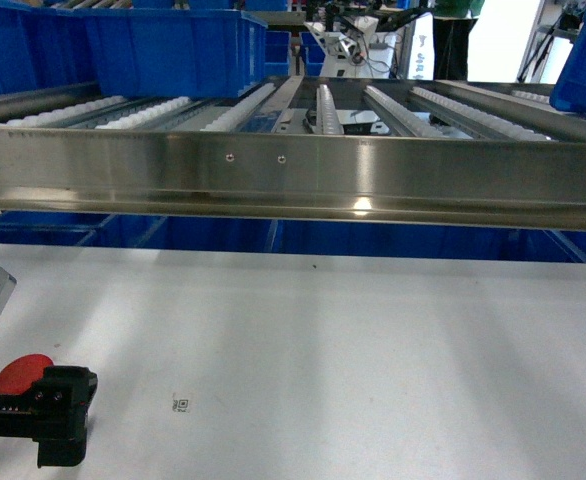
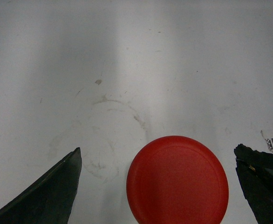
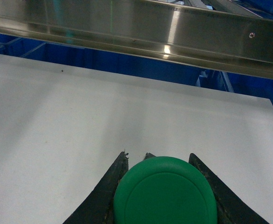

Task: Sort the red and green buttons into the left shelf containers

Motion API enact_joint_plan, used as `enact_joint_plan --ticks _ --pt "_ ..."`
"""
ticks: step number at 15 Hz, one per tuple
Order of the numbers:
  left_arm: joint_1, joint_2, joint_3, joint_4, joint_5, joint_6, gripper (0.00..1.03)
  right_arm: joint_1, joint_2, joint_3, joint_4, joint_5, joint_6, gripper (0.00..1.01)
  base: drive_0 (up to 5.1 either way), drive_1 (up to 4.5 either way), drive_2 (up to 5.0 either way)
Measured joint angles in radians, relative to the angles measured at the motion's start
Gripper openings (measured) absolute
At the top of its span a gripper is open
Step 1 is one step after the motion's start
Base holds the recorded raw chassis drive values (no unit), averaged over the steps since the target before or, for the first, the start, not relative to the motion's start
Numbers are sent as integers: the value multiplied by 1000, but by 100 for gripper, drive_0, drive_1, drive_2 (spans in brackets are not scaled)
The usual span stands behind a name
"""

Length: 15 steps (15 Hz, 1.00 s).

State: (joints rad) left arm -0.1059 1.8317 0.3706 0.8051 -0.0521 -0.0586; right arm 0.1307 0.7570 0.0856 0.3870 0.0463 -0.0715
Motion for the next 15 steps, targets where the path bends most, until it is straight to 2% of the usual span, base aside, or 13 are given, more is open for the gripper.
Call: enact_joint_plan --ticks 3,4,5,6,7,8,9,11,15 --pt "0 9 0 27 11 -1 97 0 0 0 0 0 0 33 0 0 0" --pt "-6 26 0 40 14 -2 78 0 0 0 0 0 0 33 0 0 0" --pt "-16 52 -19 88 1 -2 33 0 0 0 0 0 0 33 0 0 0" --pt "6 22 -102 164 33 -13 26 0 0 0 0 0 0 33 0 0 0" --pt "-38 -312 -162 37 41 -42 26 0 0 0 -1 0 0 33 0 0 0" --pt "-134 -645 -163 -158 -19 -71 26 0 0 0 -1 0 0 33 0 0 0" --pt "-222 -956 -192 -342 -164 -74 26 0 0 0 -1 0 0 33 0 0 0" --pt "-259 -1044 -212 -401 -205 -74 26 0 0 0 -1 0 0 33 0 0 0" --pt "-289 -1098 -219 -434 -239 -80 26 0 0 0 -1 0 0 33 0 0 0"
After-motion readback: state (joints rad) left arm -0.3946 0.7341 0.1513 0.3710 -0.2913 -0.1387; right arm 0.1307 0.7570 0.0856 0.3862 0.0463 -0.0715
